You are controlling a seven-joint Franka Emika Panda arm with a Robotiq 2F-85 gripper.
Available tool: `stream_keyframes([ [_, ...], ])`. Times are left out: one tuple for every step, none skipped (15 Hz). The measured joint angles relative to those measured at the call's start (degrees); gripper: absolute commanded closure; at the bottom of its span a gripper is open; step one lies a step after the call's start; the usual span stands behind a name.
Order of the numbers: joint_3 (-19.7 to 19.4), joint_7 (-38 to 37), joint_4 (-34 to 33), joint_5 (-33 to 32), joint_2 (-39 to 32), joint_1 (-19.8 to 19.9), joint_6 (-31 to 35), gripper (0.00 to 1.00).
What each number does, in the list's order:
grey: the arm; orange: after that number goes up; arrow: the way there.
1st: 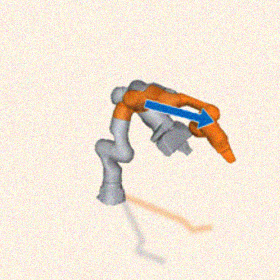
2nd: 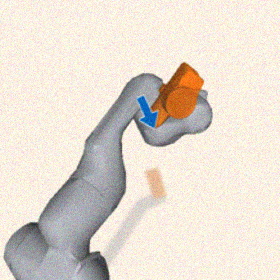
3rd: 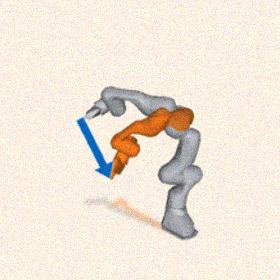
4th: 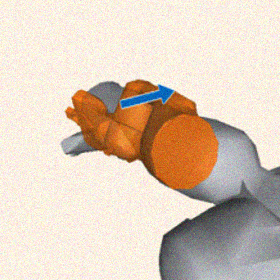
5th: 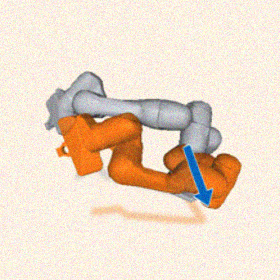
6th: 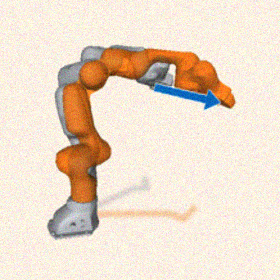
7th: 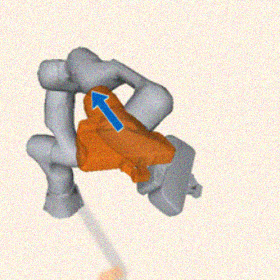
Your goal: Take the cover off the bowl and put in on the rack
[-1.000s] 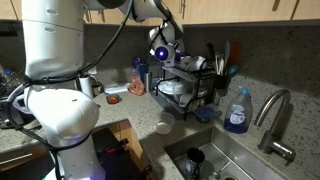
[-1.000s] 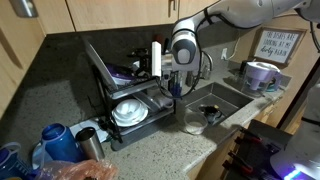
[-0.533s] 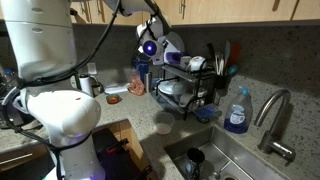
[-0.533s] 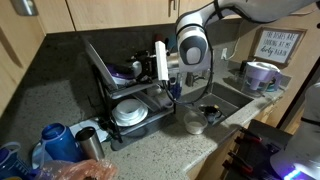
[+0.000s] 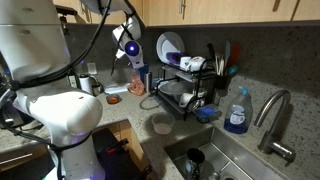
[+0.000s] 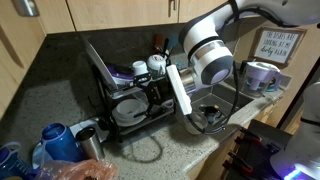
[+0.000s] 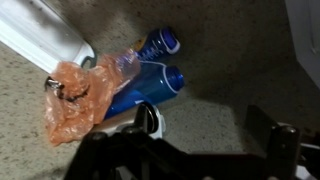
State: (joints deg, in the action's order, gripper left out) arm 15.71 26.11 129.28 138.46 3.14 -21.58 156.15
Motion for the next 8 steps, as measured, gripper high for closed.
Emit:
stream_keyframes([
  [1.35, -1.53, 1.03, -2.52, 0.68, -0.02, 0.0, 0.0],
  [2.45, -3.02, 1.89, -4.96, 1.19, -0.03, 0.0, 0.0],
  [3.26, -4.33, 2.62, -7.19, 1.62, -0.03, -0.01, 0.0],
  [3.99, -5.86, 3.38, -9.74, 2.05, -0.03, -0.04, 0.0],
  [4.55, -7.55, 4.12, -12.25, 2.4, -0.03, -0.13, 0.0],
  [5.06, -9.32, 4.79, -14.71, 2.64, -0.05, -0.15, 0.0],
  [5.52, -10.97, 5.51, -16.97, 2.82, -0.06, -0.18, 0.0],
  [5.94, -12.74, 6.21, -19.29, 2.89, -0.07, -0.18, 0.0],
])
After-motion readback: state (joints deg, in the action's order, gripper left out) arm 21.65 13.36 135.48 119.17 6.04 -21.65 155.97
